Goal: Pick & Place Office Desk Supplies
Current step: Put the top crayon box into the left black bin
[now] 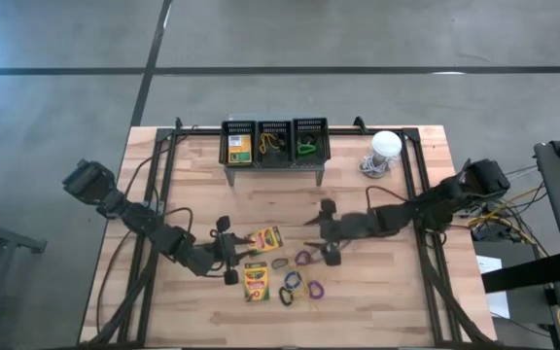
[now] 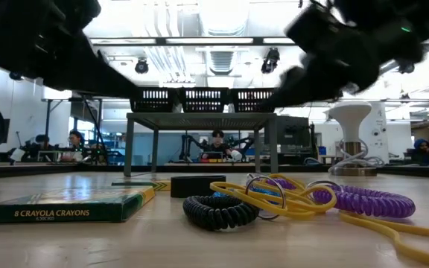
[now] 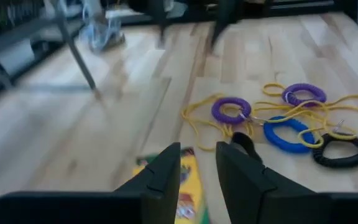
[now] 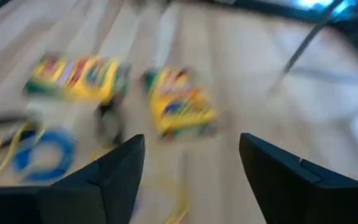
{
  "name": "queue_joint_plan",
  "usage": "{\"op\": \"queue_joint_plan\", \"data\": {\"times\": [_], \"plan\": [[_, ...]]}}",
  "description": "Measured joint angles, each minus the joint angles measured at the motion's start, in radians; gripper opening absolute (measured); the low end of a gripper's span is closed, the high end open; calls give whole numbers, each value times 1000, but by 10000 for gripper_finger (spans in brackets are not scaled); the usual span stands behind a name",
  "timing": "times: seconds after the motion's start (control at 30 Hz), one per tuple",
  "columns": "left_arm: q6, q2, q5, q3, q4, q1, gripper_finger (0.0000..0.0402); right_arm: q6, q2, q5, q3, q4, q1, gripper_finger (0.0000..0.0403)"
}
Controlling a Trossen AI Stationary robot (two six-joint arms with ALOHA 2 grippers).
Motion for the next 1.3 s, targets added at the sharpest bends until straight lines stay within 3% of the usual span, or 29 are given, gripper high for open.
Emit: {"op": "queue_joint_plan", "data": {"times": [0.1, 0.2, 0.33, 0.5, 0.6, 0.7, 0.97, 1.07, 1.2, 1.3], "plan": [[74, -1, 0, 23, 23, 17, 106, -44, -5, -22, 83, -95, -23, 274], [78, -1, 2, 63, 4, 23, 106, -62, -2, -34, 179, -306, -9, 278], [43, -2, 12, 110, -111, 22, 106, -17, 1, -35, 261, -466, 22, 273], [-175, -11, 33, 212, -483, 24, 106, 229, 48, -33, 240, -328, 47, 261], [-265, -29, 89, 292, -737, 26, 106, 249, 102, -30, 239, -203, 39, 256], [-309, -53, 115, 334, -838, 32, 106, 232, 166, -28, 262, -156, 8, 252], [-522, -117, 143, 266, -812, 24, 106, 191, 340, -31, 380, -198, -43, 246], [-572, -122, 177, 221, -798, 19, 106, 176, 364, -78, 442, -314, -40, 246], [-585, -119, 203, 118, -640, 18, 106, 197, 370, -176, 524, -529, -42, 246], [-542, -119, 186, 27, -448, 20, 106, 229, 373, -181, 556, -646, -42, 246]]}}
